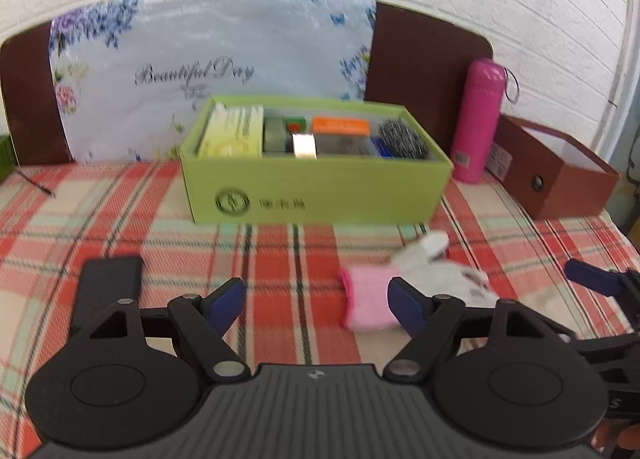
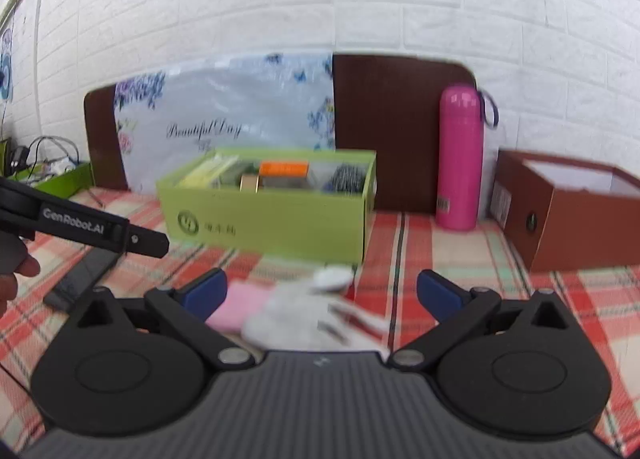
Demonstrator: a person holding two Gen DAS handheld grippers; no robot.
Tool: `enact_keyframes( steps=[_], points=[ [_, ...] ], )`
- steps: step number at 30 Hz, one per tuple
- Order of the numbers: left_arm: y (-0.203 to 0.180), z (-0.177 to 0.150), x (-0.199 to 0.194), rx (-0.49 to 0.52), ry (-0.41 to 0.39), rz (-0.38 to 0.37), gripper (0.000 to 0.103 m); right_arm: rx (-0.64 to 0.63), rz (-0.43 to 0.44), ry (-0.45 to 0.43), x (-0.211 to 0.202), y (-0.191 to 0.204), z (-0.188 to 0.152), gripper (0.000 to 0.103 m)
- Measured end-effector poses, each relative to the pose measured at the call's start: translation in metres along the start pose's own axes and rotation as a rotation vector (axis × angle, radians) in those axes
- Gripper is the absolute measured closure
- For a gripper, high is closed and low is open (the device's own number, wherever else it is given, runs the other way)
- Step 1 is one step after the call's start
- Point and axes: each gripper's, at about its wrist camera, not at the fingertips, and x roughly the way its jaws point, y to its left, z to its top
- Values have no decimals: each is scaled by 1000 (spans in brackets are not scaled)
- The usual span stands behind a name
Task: Organize objects
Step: 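Move both tools back over the glove, then grasp the pink-cuffed glove with left tool while right grasps green snack box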
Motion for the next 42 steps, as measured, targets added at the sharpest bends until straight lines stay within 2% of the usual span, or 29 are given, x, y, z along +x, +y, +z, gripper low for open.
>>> enact_keyframes(
  steps=[3, 8, 9, 10, 11, 12, 13, 18, 23, 25, 26, 28, 31, 34, 36, 37, 38, 39, 40, 41, 42],
  points=[
    [-2, -19, -3, -14, 39, -9, 21, 6, 9, 52, 8, 1, -15, 1],
    [4, -31, -9, -58, 64, -17, 21, 50, 25, 119, 32, 0, -23, 15],
    [5, -31, -10, -61, 67, -14, 21, 61, 26, 138, 36, -1, -23, 27],
    [6, -31, -11, -61, 65, -9, 21, 73, 33, 154, 38, -1, -24, 49],
    [7, -31, -12, -58, 61, -6, 21, 80, 48, 165, 38, -1, -24, 62],
    [7, -31, -14, -55, 56, -3, 21, 76, 63, 164, 36, 1, -25, 81],
    [7, -31, -15, -54, 52, -2, 21, 68, 79, 158, 32, 4, -26, 89],
    [11, -29, -15, -72, 47, -2, 21, 18, 207, 147, 13, 36, -28, 93],
    [15, -32, -15, -95, 63, -14, 21, -53, 391, 187, -3, 84, -37, 93],
    [14, -34, -11, -96, 77, -18, 21, -73, 434, 203, -7, 92, -41, 90],
    [13, -36, -8, -91, 84, -19, 21, -77, 429, 202, -10, 91, -43, 87],
    [10, -39, 1, -79, 110, -21, 21, -64, 383, 200, -14, 81, -45, 61],
    [6, -46, 18, -78, 152, -19, 21, -22, 301, 194, -19, 55, -43, 57],
    [2, -52, 30, -83, 157, -16, 22, 24, 224, 191, -17, 33, -38, 44],
    [-2, -54, 32, -48, 122, -6, 39, 39, 200, 175, -17, 24, -34, 44],
    [-2, -53, 33, -26, 120, -1, 57, 42, 189, 165, -16, 20, -31, 44],
    [-1, -52, 33, -3, 122, -4, 71, 42, 179, 155, -14, 19, -28, 44],
    [4, -50, 33, 10, 134, -28, 76, 39, 174, 145, -11, 18, -26, 40],
    [10, -48, 31, 6, 148, -62, 88, 35, 171, 133, -6, 17, -22, 33],
    [19, -46, 29, -18, 163, -101, 91, 26, 166, 124, 1, 17, -18, 28],
    [27, -45, 25, -38, 170, -126, 91, 9, 160, 118, 9, 18, -14, 18]
  ],
)
